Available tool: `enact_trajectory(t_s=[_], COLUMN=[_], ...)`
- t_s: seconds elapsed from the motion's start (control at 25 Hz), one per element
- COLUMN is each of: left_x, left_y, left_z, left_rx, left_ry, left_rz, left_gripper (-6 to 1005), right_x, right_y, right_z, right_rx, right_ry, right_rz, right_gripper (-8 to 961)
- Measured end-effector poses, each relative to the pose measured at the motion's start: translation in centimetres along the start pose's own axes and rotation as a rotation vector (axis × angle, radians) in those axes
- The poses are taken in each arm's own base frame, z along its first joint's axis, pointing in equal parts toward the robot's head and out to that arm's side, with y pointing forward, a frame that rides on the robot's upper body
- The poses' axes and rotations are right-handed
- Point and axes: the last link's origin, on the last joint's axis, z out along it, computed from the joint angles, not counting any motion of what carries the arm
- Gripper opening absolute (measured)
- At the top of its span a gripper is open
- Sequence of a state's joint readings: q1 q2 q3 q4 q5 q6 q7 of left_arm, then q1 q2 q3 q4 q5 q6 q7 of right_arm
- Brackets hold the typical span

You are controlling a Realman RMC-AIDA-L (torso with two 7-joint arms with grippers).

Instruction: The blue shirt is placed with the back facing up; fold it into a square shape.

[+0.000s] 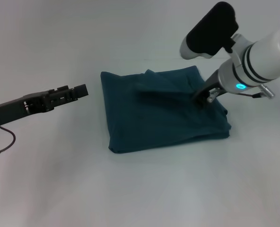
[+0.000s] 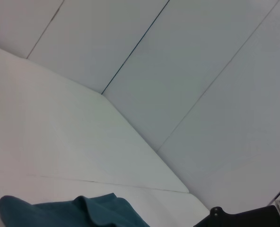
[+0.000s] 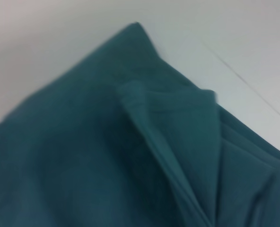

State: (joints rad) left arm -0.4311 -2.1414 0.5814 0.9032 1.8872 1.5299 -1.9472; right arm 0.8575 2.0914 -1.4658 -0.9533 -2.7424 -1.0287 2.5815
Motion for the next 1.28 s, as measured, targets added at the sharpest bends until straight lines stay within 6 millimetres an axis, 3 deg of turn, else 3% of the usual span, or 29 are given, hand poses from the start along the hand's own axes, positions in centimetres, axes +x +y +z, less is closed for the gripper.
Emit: enact_trajectory(t_s=[0.32,0.96,1.16,1.28], left_x=[-0.2,0.0,0.0,0.0], left_y=[-0.1,0.0,-0.1,-0.1], left_z=[0.1,0.5,0.5,0.5], left_rx=[-0.003,-0.016,-0.012,-0.01], left_ry=[0.006,0.019,0.022,0.023], left_rz=[-0.005,-0.012,-0.014,-0.014], left_gripper=[949,949,949,950], right_x=[1.6,2.6,2.3,2.2], right_y=[-1.0,-1.5,-1.4,-1.5], right_z=[0.1,1.1,1.3,1.3], right_rx=[0.055,0.088,0.097,0.104], right_ry=[0.044,0.052,0.04,0.029], right_rz=[0.066,0.088,0.08,0.087], right_gripper=[20,19,90,197])
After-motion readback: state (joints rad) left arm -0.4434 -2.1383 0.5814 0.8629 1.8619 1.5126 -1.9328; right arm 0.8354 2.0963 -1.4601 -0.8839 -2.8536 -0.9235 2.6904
